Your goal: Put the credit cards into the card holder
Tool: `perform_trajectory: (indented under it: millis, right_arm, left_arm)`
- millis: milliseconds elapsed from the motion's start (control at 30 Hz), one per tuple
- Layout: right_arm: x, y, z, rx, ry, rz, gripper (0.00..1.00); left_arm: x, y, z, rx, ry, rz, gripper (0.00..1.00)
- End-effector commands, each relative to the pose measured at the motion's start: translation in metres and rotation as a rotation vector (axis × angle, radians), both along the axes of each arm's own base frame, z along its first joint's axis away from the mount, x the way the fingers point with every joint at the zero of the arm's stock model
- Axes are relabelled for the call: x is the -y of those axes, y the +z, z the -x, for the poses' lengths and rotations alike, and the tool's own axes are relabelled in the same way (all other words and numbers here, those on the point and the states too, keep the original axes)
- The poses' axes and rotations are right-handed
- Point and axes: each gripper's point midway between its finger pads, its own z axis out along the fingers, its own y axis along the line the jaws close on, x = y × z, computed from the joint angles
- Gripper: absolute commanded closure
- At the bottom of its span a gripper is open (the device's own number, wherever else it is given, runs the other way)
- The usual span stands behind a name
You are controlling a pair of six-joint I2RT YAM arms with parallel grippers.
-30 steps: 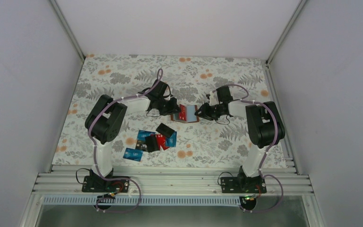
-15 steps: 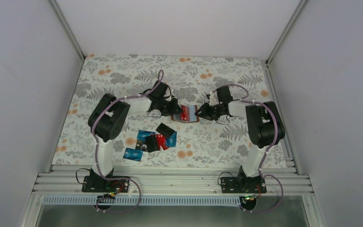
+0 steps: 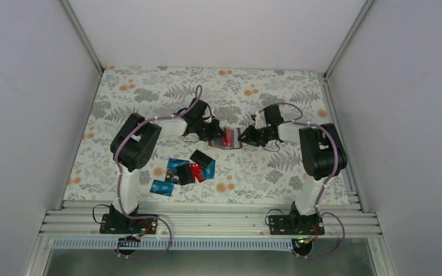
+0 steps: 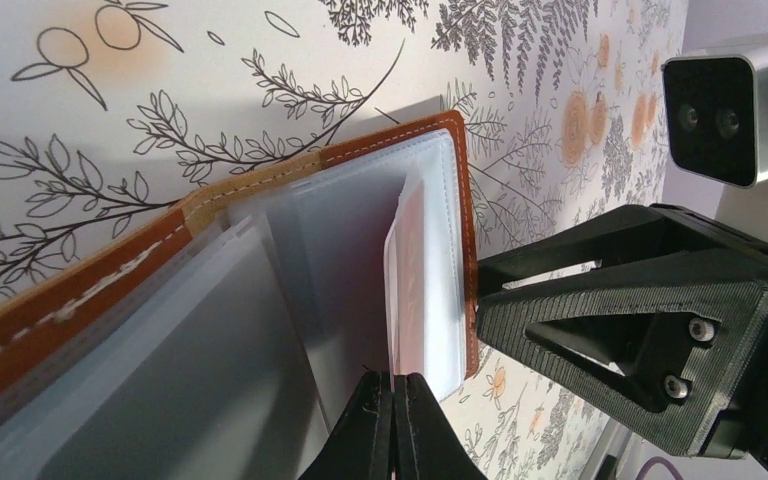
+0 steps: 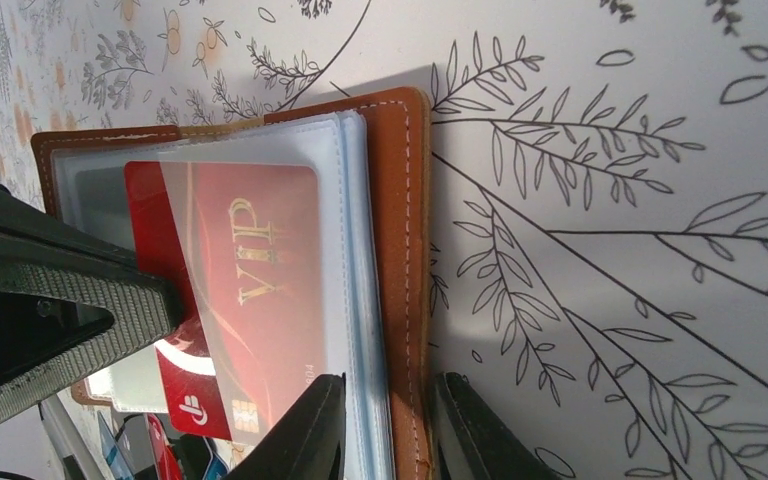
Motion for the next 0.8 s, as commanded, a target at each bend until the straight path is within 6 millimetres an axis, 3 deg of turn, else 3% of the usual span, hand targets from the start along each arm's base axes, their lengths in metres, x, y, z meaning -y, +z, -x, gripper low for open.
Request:
perform_trajectory:
  millis: [0, 767]
  right_arm:
    - [0.003, -0.02, 0.017, -0.068, 0.005, 0.036, 0.75]
    - [0.0, -0.023, 0.032, -0.092, 0.006, 0.016, 0.92]
  left_arm:
    - [0.003, -0.018, 0.004, -0.045, 0.007, -0.026, 0.98]
    - [0.011, -0.024, 0.008, -0.067, 0.019, -0.018, 0.98]
